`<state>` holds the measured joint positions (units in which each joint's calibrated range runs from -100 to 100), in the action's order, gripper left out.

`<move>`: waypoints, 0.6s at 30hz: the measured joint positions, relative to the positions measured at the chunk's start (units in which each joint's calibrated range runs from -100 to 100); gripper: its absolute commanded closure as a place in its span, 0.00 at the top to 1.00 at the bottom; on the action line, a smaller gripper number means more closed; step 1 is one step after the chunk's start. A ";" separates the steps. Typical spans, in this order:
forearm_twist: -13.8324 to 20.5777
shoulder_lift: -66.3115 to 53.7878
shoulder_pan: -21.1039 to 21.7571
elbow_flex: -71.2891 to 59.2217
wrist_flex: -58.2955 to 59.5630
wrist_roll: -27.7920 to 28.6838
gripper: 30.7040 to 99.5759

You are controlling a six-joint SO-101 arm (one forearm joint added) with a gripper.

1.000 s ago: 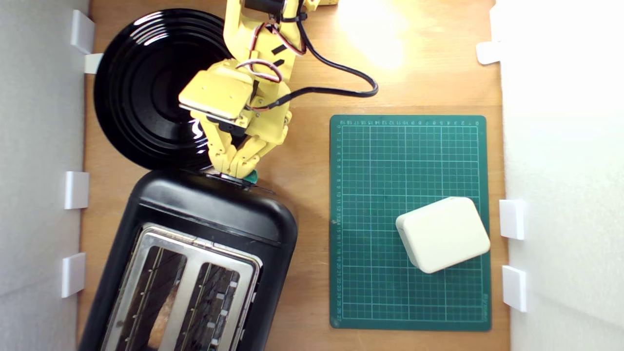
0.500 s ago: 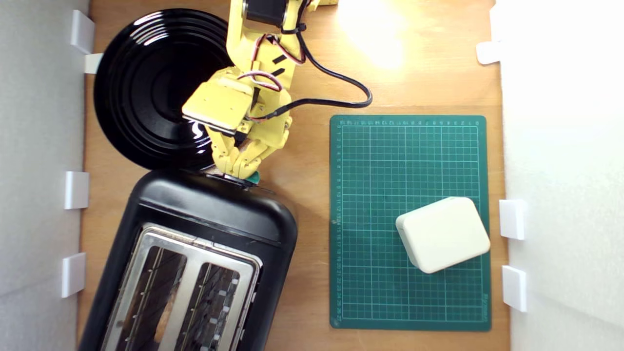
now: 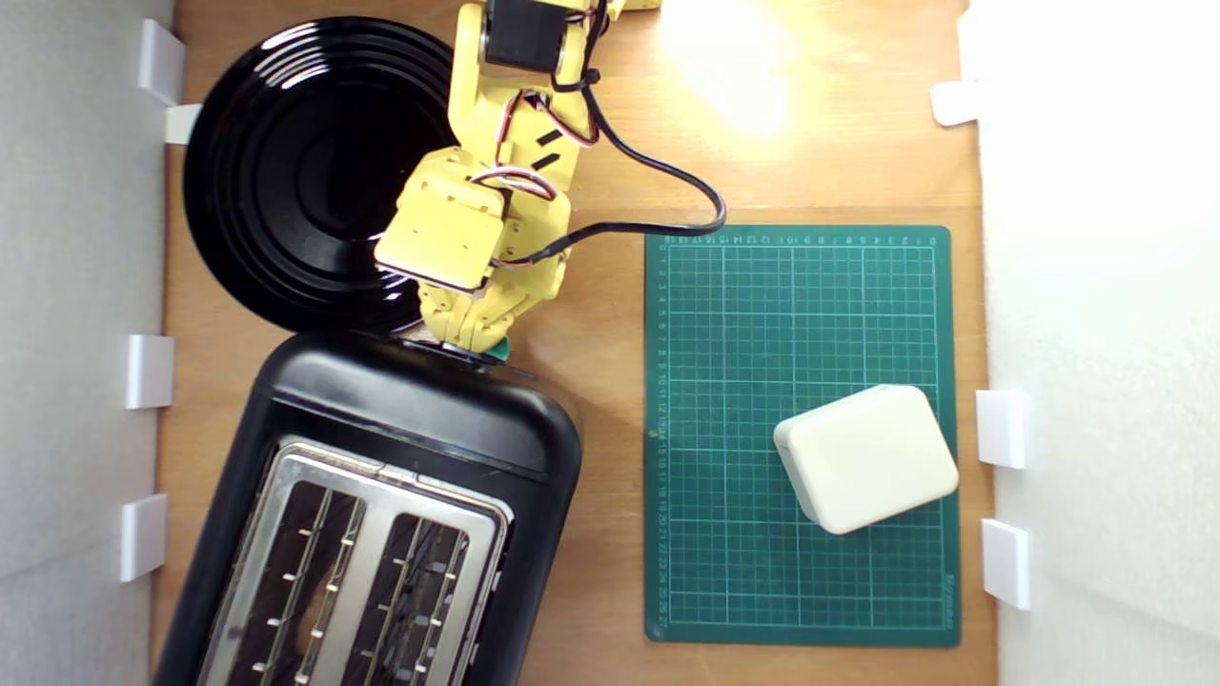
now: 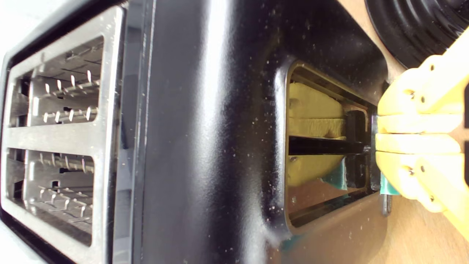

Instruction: Start toaster

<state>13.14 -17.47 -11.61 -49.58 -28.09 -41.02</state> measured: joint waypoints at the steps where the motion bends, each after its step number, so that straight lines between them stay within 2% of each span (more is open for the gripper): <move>1: 0.00 0.08 0.00 -0.09 0.43 0.00 0.01; 9: 0.00 -0.17 0.00 -6.49 8.09 -0.05 0.01; 18: 0.00 0.00 0.00 -8.43 9.79 -0.05 0.01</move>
<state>13.14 -17.47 -11.61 -58.02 -18.30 -41.07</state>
